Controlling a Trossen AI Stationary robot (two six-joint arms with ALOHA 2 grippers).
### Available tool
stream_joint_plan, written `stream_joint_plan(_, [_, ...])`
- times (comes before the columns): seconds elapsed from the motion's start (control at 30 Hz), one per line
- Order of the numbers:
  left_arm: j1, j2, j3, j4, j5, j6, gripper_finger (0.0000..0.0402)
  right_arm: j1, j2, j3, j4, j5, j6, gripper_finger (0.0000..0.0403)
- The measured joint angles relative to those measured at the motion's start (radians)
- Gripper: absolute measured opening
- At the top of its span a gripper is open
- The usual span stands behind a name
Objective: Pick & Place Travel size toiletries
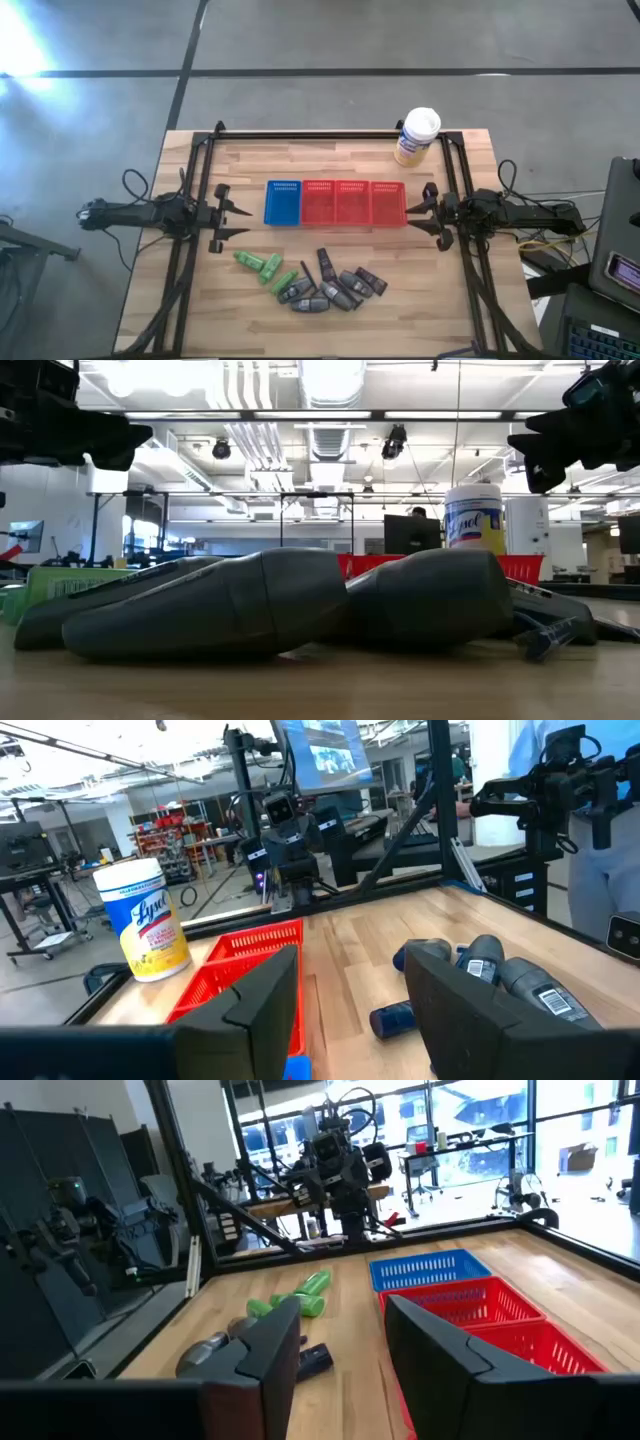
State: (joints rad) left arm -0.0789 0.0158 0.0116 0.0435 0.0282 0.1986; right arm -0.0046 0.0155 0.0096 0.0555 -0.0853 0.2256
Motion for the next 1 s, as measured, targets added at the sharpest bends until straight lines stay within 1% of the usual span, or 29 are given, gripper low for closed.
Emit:
stream_joint_plan(0.6, [0.0, 0.0, 0.0, 0.0, 0.0, 0.0, 0.019, 0.0, 0.0, 0.0, 0.0, 0.0, 0.0, 0.0184])
stream_joint_plan(1.0, [0.0, 0.0, 0.0, 0.0, 0.0, 0.0, 0.019, 0.0, 0.0, 0.0, 0.0, 0.0, 0.0, 0.02])
